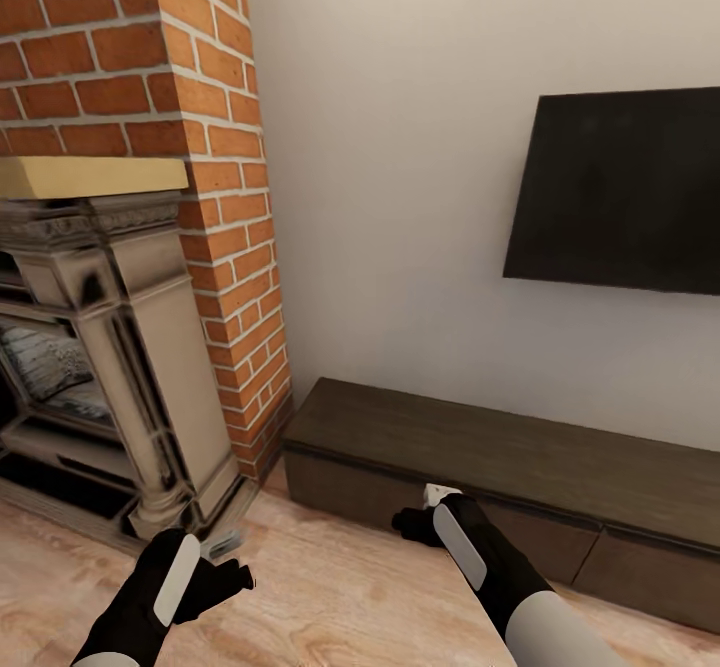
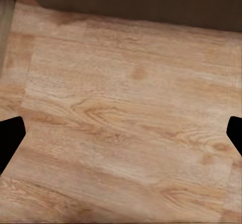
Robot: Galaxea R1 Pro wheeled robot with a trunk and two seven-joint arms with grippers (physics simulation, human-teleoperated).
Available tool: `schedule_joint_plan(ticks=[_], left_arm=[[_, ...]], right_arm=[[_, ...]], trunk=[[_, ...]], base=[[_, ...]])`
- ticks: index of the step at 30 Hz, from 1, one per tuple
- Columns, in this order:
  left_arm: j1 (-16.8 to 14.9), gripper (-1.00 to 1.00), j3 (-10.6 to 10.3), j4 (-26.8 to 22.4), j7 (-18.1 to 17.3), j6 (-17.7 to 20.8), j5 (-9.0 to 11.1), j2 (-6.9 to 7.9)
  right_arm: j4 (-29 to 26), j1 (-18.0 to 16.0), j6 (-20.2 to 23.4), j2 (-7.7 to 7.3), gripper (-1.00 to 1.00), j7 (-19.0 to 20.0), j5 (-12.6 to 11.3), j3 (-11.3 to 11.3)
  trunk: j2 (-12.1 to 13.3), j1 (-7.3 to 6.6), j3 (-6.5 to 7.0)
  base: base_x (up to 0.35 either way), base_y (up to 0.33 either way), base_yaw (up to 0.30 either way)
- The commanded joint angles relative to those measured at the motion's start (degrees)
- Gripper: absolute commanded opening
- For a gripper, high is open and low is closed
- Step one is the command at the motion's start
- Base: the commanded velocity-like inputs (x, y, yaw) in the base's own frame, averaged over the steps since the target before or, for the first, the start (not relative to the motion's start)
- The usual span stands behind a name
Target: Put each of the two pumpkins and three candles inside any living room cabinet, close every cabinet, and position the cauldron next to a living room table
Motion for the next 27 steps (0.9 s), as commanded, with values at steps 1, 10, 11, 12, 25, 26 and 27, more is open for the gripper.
schedule_joint_plan(ticks=[1, 10, 11, 12, 25, 26, 27], left_arm=[[0.0, 1.0, 0.0, 0.0, 0.0, 0.0, 0.0, 0.0], [0.0, 1.0, -0.1, 0.0, 0.0, 0.0, 0.0, 0.0], [0.0, 1.0, -0.1, 0.0, 0.0, 0.0, 0.0, -0.03], [0.0, 1.0, -0.1, 0.0, 0.1, 0.0, 0.0, -0.05], [0.0, 1.0, -0.3, 0.0, 0.2, -0.1, -0.2, -0.13], [0.0, 1.0, -0.2, 0.0, 0.2, -0.1, -0.2, -0.11], [0.0, 1.0, -0.2, 0.0, 0.2, -0.1, -0.1, -0.1]], right_arm=[[0.0, 0.0, 0.0, 0.0, 1.0, 0.0, 0.0, 0.0], [0.1, 0.0, 0.0, 0.0, 1.0, 0.0, 0.0, 0.0], [0.1, 0.0, 0.0, -0.03, 1.0, 0.0, 0.0, 0.0], [0.1, 0.0, 0.0, -0.05, 1.0, 0.0, 0.0, 0.0], [0.1, 0.0, 0.0, -0.09, 1.0, -0.5, 0.2, -0.1], [0.1, 0.0, 0.0, -0.09, 1.0, -0.5, 0.2, -0.1], [0.1, 0.0, 0.0, -0.09, 1.0, -0.5, 0.2, -0.1]], trunk=[[0.4, -0.23, 0.23], [4.0, -2.2, 2.19], [4.4, -2.42, 2.4], [4.8, -2.64, 2.62], [10.0, -5.5, 5.36], [10.4, -5.72, 5.56], [10.8, -5.94, 5.77]], base=[[-0.273, 0.0, 0.265], [-0.123, 0.0, 0.269], [-0.009, 0.0, 0.272], [-0.006, 0.0, 0.272], [-0.001, 0.0, 0.273], [0.0, 0.0, 0.276], [0.0, 0.0, 0.277]])
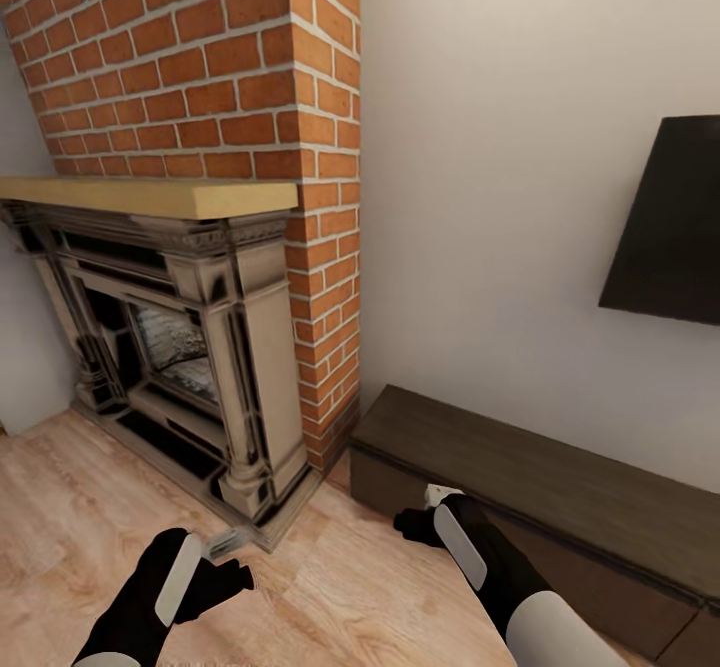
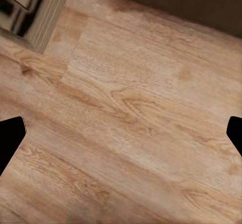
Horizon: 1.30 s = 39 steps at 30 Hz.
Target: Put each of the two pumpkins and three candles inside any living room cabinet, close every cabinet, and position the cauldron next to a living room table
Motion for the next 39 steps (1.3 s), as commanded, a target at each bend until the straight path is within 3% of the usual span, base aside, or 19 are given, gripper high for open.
schedule_joint_plan(ticks=[1, 39], left_arm=[[0.0, 1.0, 0.0, 0.0, 0.0, 0.0, 0.0, 0.01], [0.0, 1.0, 0.2, 0.0, -0.1, 0.0, 0.1, 0.06]], right_arm=[[0.0, 0.0, 0.0, 0.0, 1.0, 0.0, 0.0, 0.0], [0.1, 0.0, -0.1, 0.09, 1.0, -0.1, 0.4, 0.4]], trunk=[[0.4, -0.23, 0.21], [0.8, -0.45, 0.44]], base=[[0.0, 0.0, 0.277], [0.0, 0.0, 0.284]])
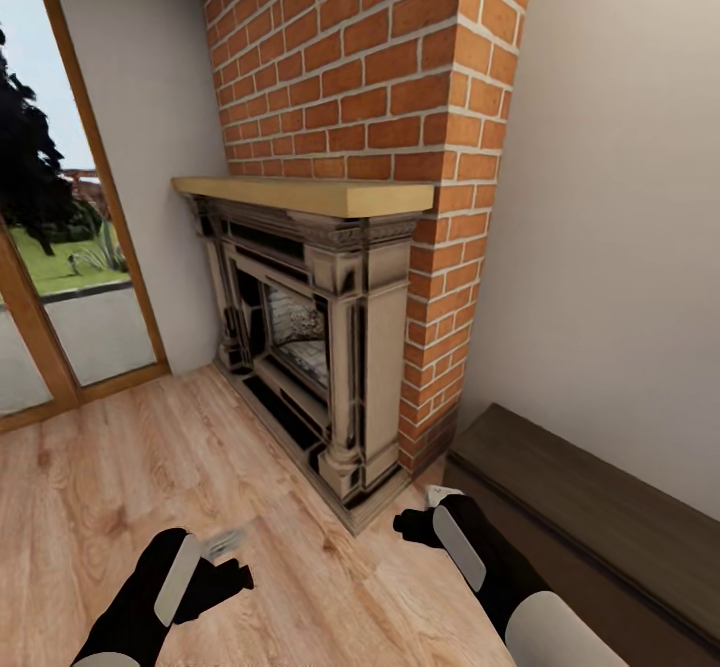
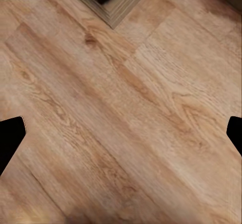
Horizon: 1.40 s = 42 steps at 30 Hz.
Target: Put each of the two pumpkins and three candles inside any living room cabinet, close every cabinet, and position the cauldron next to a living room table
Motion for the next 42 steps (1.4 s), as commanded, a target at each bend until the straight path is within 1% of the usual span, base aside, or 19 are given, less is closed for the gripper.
schedule_joint_plan(ticks=[1, 18, 27, 42], left_arm=[[0.0, 1.0, 0.0, 0.0, 0.0, 0.0, 0.0, 0.02], [0.0, 1.0, 0.1, 0.0, -0.1, 0.1, 0.0, 0.04], [0.0, 1.0, 0.1, 0.0, 0.0, 0.1, 0.0, 0.04], [0.0, 1.0, 0.1, 0.0, -0.1, 0.1, 0.1, 0.04]], right_arm=[[0.0, 0.0, 0.0, 0.0, 1.0, 0.0, 0.0, 0.0], [1.3, 0.0, -0.2, 0.07, 1.0, 0.0, 0.1, 0.0], [1.3, 0.0, 0.0, 0.09, 1.0, 0.0, 0.1, 0.0], [1.3, 0.0, 0.0, 0.09, 1.0, 0.0, 0.1, 0.0]], trunk=[[0.0, 0.0, 0.0], [0.0, 0.0, 0.0], [0.0, 0.0, 0.0], [0.0, 0.0, 0.0]], base=[[0.0, 0.0, 0.286], [0.0, 0.0, 0.286], [-0.157, 0.0, 0.286], [-0.008, 0.0, 0.286]])
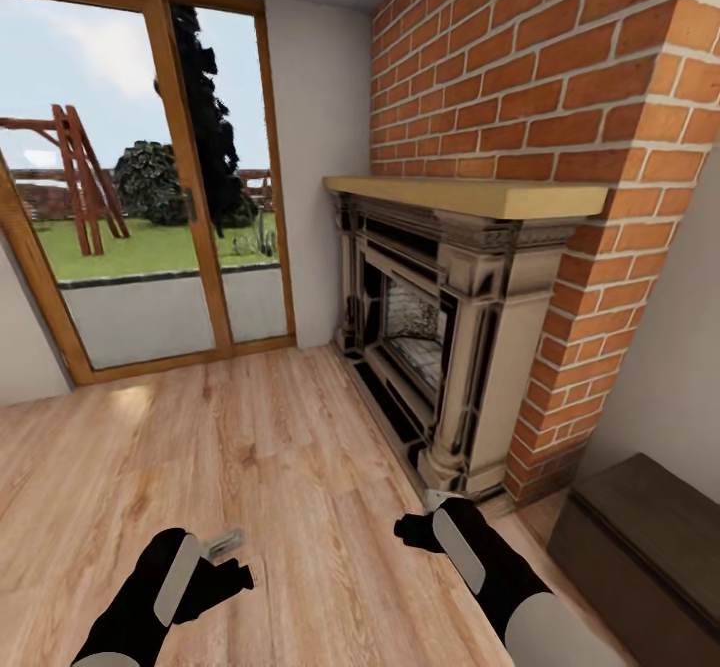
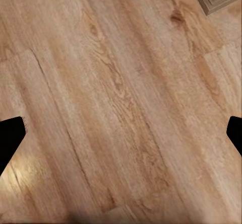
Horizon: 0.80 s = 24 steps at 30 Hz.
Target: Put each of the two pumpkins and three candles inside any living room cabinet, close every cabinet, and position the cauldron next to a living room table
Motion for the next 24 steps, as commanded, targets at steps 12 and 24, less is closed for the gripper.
schedule_joint_plan(ticks=[12, 24], left_arm=[[0.0, 1.0, 0.0, 0.0, 0.0, -0.1, -0.1, 0.05], [0.0, 1.0, 0.1, 0.0, 0.0, -0.2, -0.1, 0.12]], right_arm=[[0.0, 0.0, 0.1, 0.0, 1.0, 0.0, 0.0, 0.1], [0.0, 0.0, 0.2, 0.05, 1.0, 0.0, 0.0, 0.1]], trunk=[[0.0, 0.0, -0.03], [0.0, 0.0, -0.55]], base=[[0.0, 0.0, 0.285], [0.001, 0.0, 0.263]])
